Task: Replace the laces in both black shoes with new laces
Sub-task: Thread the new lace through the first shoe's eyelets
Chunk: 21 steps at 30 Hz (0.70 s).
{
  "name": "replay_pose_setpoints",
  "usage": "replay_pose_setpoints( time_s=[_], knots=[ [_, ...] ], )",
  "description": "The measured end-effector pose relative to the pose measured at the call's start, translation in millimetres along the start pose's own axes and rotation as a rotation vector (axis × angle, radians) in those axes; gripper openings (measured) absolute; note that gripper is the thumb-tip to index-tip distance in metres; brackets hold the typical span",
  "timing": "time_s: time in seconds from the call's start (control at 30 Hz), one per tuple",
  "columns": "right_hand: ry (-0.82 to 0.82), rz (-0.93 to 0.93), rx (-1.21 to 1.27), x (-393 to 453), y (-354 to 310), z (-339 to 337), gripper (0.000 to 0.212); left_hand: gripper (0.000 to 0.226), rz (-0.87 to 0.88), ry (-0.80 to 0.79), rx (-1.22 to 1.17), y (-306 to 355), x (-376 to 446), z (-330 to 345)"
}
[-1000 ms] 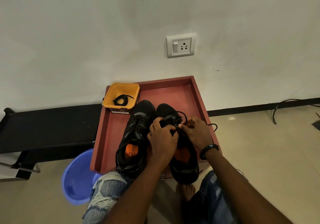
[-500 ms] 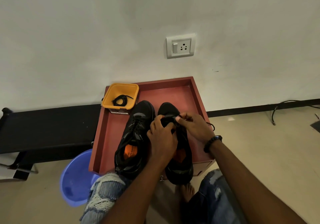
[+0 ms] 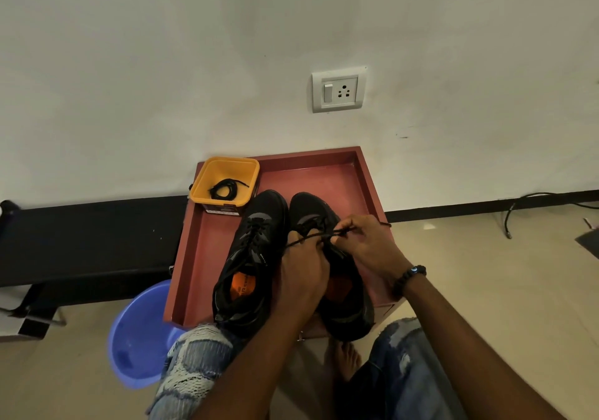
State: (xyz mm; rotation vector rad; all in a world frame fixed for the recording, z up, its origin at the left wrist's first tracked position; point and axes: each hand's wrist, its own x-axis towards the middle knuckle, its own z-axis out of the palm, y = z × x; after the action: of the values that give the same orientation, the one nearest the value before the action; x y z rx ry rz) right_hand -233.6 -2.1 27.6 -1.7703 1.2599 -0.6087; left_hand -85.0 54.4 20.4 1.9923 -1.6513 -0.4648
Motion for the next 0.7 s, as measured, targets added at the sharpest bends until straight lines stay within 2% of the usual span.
replay_pose_setpoints(
  time_s=[0.07, 0.23, 0.4, 0.53, 0.63, 0.7],
  knots=[
    [-0.086, -0.007, -0.031, -7.4, 2.2, 8.0, 0.033, 0.017, -0.015, -0.038, -0.012, 1.7, 1.5, -3.4],
    [-0.062, 0.031, -0.096, -10.9, 6.2, 12.6, 0.049, 0.012, -0.027, -0.099, -0.045, -0.2, 9.4, -5.9],
    [-0.01, 0.083, -0.107, -12.6, 3.3, 12.2, 0.047, 0.013, 0.038, -0.072, -0.067, 2.7, -0.7, -6.7],
    [0.013, 0.129, -0.074, -14.2, 1.3, 12.4, 0.054, 0.008, 0.148, -0.023, -0.131, -3.7, -21.8, -16.7],
    [0.025, 0.172, -0.016, -16.9, 0.3, 12.2, 0.06, 0.007, 0.235, -0.073, -0.178, -16.4, -38.2, -24.1],
    [0.06, 0.175, -0.071, -18.2, -3.5, 13.4, 0.061, 0.007, 0.245, -0.113, -0.188, -23.8, -42.9, -26.6]
  ],
)
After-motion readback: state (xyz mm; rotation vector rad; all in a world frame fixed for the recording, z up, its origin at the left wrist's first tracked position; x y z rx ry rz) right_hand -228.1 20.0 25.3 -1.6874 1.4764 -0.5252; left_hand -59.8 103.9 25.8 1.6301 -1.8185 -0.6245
